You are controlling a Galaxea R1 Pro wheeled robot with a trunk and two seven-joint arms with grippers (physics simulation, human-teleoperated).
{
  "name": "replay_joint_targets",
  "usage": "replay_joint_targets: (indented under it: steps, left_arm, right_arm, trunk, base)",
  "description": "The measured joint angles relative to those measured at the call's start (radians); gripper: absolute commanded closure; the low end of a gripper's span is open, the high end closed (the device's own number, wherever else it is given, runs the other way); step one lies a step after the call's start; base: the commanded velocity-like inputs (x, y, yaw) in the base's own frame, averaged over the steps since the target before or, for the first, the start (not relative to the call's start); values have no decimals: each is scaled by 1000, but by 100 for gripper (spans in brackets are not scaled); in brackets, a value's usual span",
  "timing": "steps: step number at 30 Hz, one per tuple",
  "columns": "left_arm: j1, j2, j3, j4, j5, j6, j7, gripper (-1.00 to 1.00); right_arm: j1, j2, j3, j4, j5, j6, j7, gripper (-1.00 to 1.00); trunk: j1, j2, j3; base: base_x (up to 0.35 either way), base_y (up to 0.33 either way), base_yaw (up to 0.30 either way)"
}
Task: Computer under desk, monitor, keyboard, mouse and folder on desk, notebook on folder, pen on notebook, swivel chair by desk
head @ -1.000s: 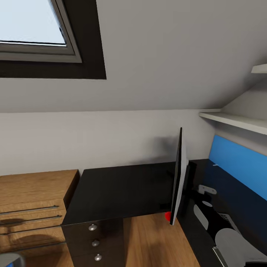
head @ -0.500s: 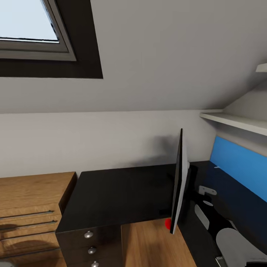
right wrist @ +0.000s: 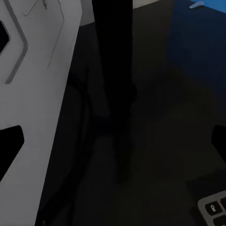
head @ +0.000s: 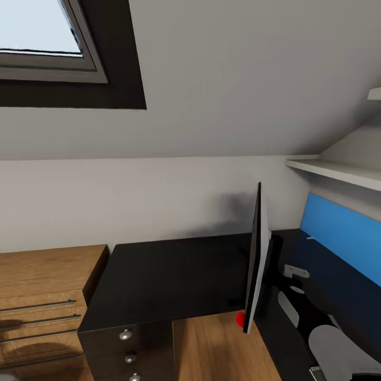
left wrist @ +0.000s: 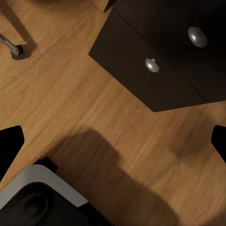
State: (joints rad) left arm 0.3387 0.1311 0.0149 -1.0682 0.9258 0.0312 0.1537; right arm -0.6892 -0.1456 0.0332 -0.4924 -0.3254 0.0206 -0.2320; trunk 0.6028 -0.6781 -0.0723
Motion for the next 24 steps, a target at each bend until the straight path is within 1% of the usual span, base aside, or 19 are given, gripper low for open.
replay_joint_targets:
  steps: [8,15,19,24]
  left_arm:
    - [0,-1,0,0,2,0,-1,-100]
    - [0,-2,0,0,2,1,-2,-100]
    - [0,-2,-1,0,2,1,-2,-100]
    - [0,-2,-1,0,2,1,-2,-100]
  right_arm:
    - [-2,-1,0,0,1,1,-1,-100]
    - [-32,-2,1,10,1,3,-1,-100]
    - [-51,-5,1,16,1,29,0,-100]
    - [-56,-6,1,16,1,44,0,-100]
  trunk:
    - [31,-56,-25]
    - [58,-105,-47]
    - [73,-133,-60]
    - [92,-168,-75]
  base:
    - [0,0,0]
    - [0,0,0]
    - [0,0,0]
    - [0,0,0]
